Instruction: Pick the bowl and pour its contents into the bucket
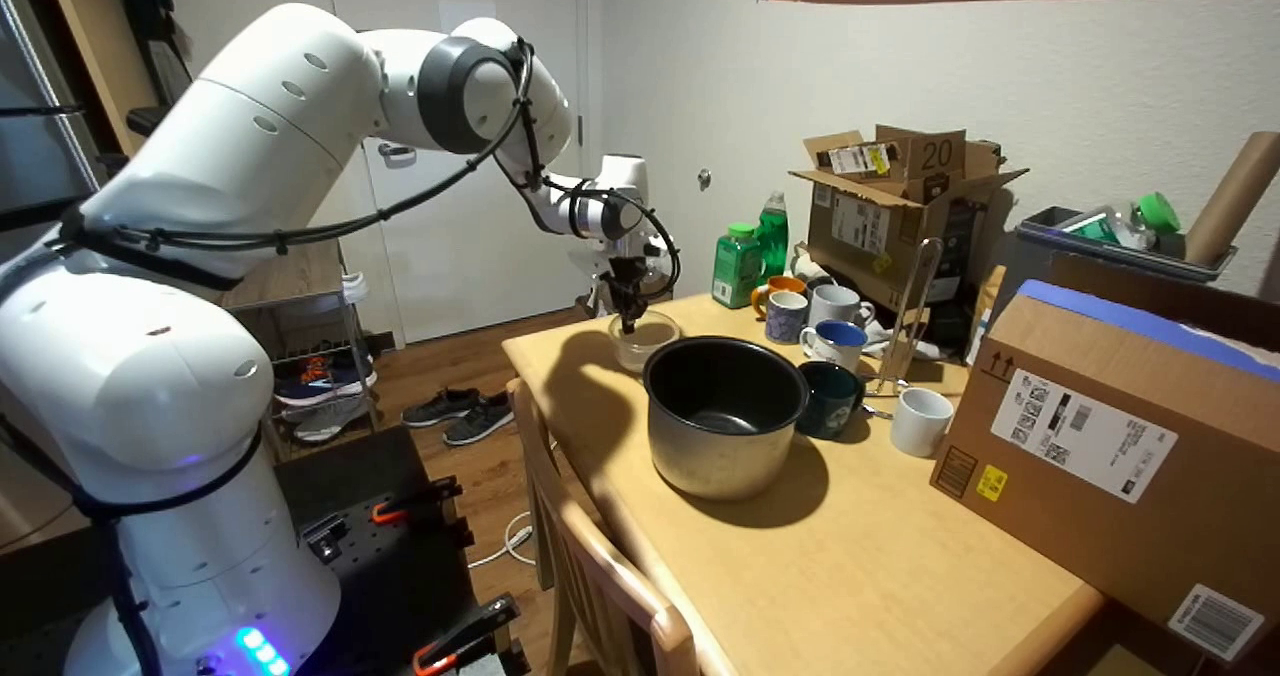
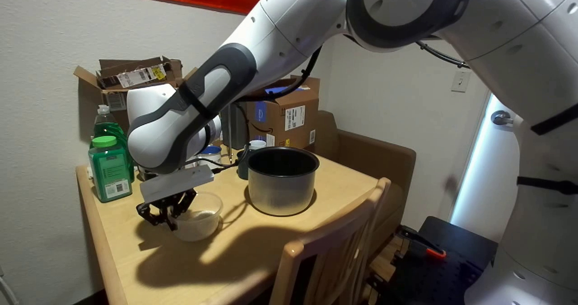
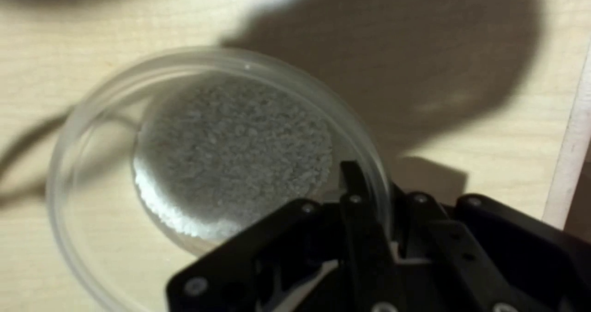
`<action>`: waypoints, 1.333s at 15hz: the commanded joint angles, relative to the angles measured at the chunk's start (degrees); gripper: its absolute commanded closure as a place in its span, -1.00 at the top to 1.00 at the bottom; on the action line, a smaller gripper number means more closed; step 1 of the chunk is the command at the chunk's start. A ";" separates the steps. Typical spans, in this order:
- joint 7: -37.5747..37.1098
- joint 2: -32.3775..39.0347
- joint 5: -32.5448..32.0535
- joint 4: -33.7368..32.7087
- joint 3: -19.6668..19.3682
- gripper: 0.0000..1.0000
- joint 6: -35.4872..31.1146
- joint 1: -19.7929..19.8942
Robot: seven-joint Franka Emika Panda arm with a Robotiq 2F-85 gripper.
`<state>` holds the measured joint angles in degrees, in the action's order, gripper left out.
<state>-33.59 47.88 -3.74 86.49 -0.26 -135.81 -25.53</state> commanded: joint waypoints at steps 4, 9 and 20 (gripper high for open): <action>-4.63 -0.39 -0.33 0.27 -2.16 -0.95 2.01 0.00; -5.71 -1.64 -0.05 0.01 -1.74 -0.95 5.02 0.24; -5.34 -5.13 -0.40 -2.25 -0.32 -0.95 13.75 0.10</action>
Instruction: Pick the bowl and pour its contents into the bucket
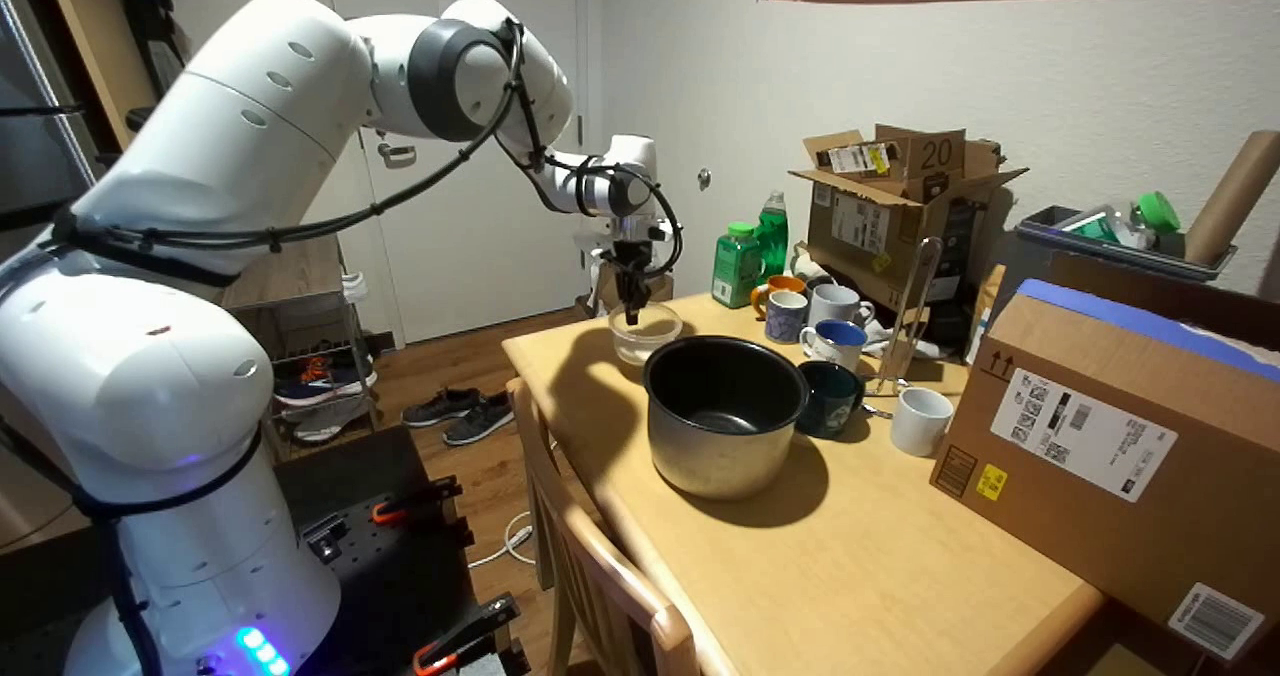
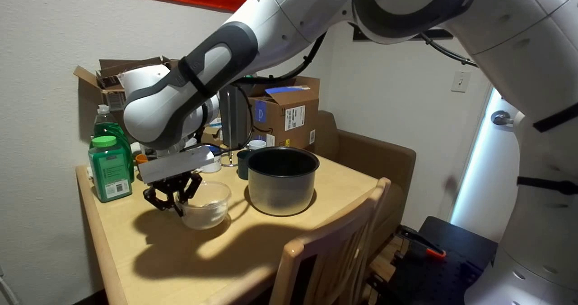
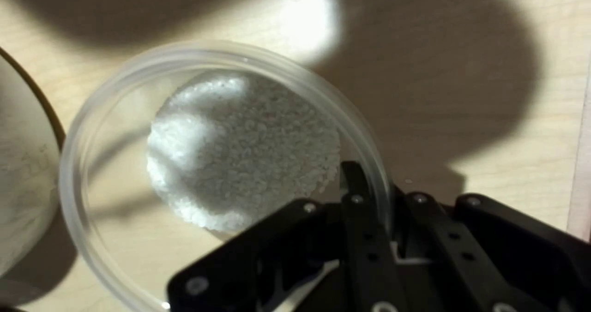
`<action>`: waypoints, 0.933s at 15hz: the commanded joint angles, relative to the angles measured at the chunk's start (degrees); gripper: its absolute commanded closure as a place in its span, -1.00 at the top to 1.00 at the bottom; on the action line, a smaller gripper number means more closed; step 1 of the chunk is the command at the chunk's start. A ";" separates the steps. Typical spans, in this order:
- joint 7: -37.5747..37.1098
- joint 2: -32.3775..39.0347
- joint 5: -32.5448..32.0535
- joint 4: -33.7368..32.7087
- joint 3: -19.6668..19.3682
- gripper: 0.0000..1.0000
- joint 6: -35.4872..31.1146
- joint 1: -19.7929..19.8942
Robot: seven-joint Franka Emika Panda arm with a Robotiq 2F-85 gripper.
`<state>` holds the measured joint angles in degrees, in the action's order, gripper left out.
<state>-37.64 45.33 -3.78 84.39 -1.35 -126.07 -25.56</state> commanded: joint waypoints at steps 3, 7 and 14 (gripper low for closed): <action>-1.16 -4.51 -0.52 -0.63 1.37 -0.95 6.10 0.12; -0.79 -7.23 -0.11 -0.54 2.43 -0.95 7.04 0.53; 0.07 -12.10 2.43 1.32 4.96 -0.95 6.32 1.93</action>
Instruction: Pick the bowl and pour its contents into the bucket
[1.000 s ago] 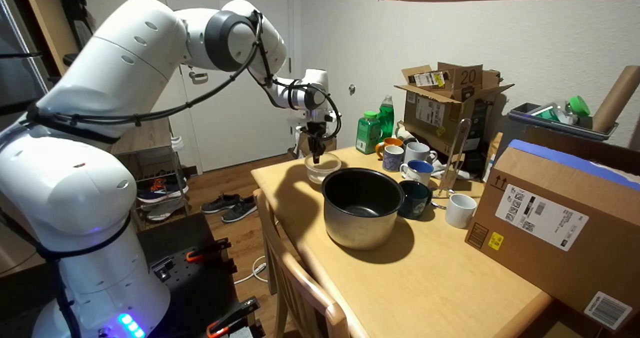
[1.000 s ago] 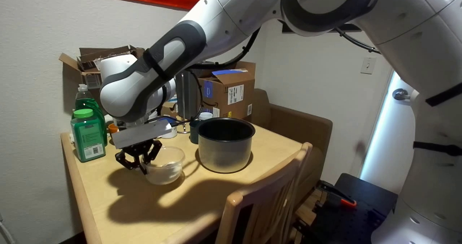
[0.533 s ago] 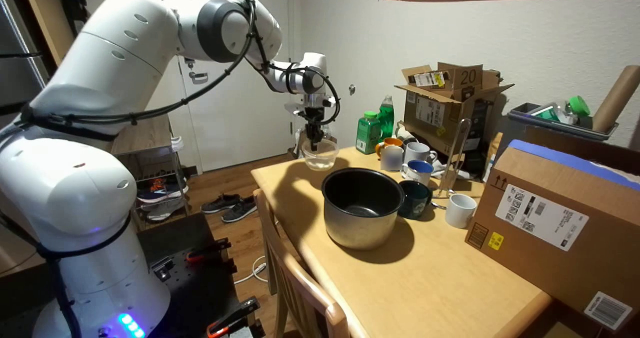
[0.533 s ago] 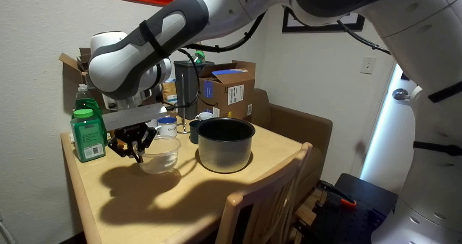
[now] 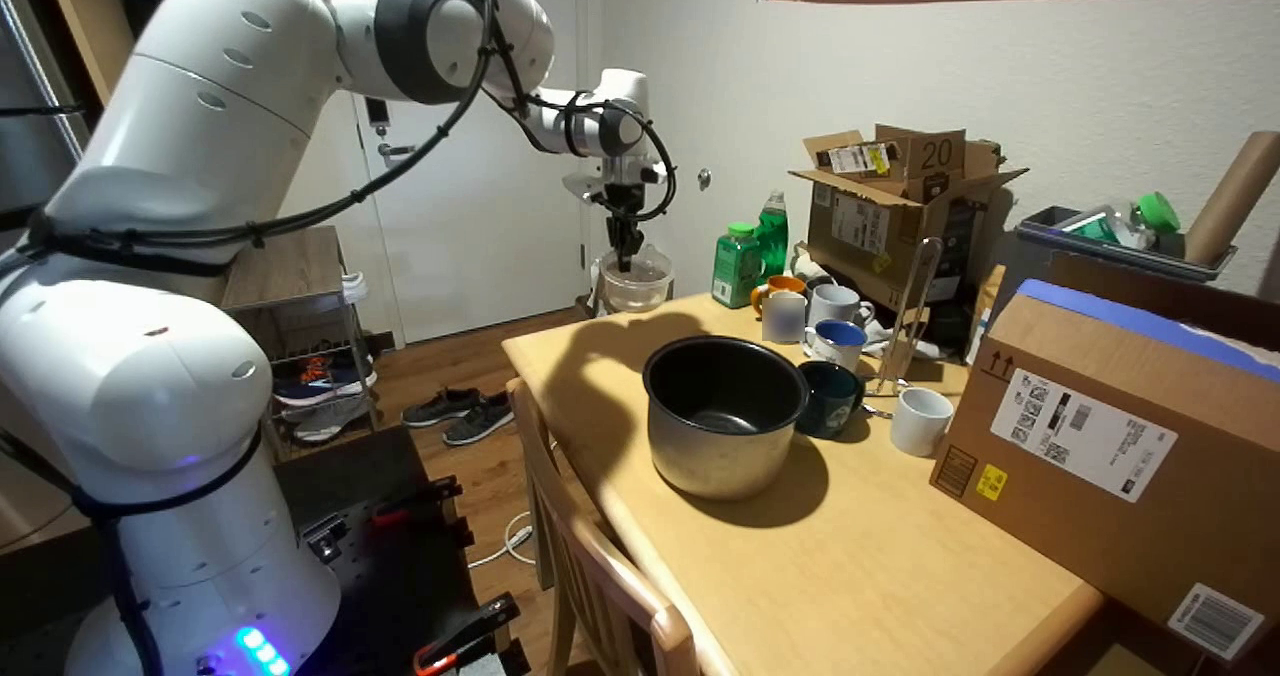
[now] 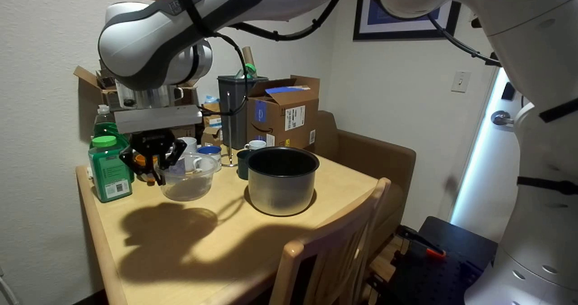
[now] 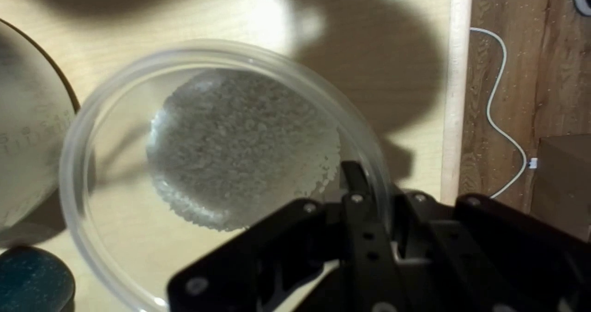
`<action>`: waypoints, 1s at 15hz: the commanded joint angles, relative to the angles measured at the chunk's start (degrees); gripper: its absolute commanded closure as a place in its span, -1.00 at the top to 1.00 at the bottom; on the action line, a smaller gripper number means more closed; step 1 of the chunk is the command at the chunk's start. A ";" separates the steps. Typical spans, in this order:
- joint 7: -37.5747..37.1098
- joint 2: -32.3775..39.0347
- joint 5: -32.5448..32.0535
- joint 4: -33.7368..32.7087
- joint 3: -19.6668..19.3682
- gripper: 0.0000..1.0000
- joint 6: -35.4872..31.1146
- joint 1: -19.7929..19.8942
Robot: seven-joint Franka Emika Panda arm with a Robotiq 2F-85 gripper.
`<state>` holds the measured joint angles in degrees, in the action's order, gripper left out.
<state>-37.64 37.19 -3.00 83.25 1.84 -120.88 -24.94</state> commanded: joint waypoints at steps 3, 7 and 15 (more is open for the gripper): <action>0.49 -5.87 3.15 2.96 2.71 -0.95 1.26 2.11; 0.50 -8.61 4.05 4.04 3.05 -0.95 1.61 3.17; 1.04 -13.66 6.02 8.44 3.12 -0.95 0.34 6.51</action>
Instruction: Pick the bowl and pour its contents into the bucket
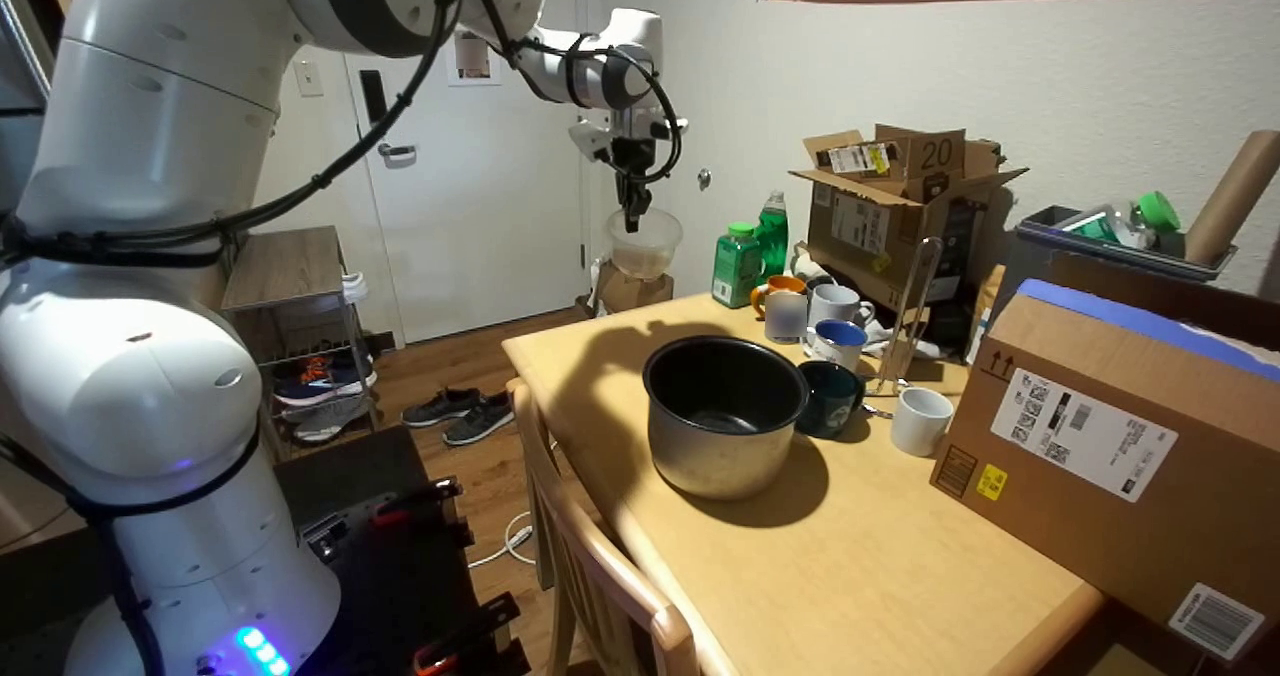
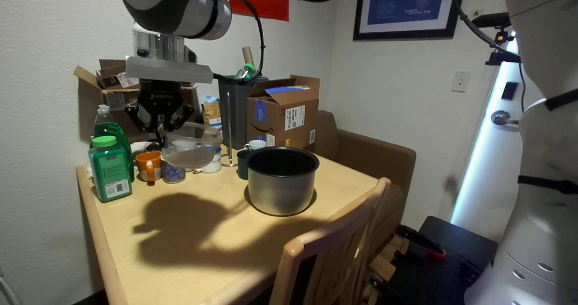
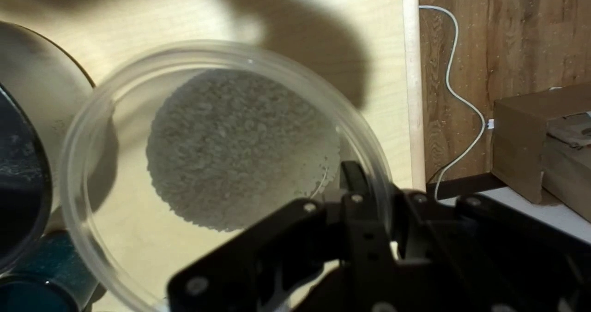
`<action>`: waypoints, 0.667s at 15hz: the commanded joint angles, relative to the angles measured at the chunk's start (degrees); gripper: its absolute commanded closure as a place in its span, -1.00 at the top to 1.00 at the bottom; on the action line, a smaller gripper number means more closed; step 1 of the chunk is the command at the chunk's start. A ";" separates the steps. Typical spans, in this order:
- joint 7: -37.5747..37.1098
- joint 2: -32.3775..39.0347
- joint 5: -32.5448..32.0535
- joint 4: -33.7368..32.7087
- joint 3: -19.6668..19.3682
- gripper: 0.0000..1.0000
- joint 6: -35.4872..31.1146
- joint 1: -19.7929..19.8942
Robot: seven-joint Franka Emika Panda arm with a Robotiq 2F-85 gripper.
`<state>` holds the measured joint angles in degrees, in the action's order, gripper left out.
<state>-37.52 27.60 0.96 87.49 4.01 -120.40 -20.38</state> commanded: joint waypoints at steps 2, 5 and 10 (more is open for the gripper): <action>1.34 -5.22 2.95 5.38 1.00 -0.95 -0.20 2.86; 1.74 -7.15 4.05 7.21 0.92 -0.95 -0.35 4.11; 1.86 -9.88 4.62 9.79 0.64 -0.95 -0.45 5.99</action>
<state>-37.16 21.58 3.98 93.37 4.10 -120.42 -16.06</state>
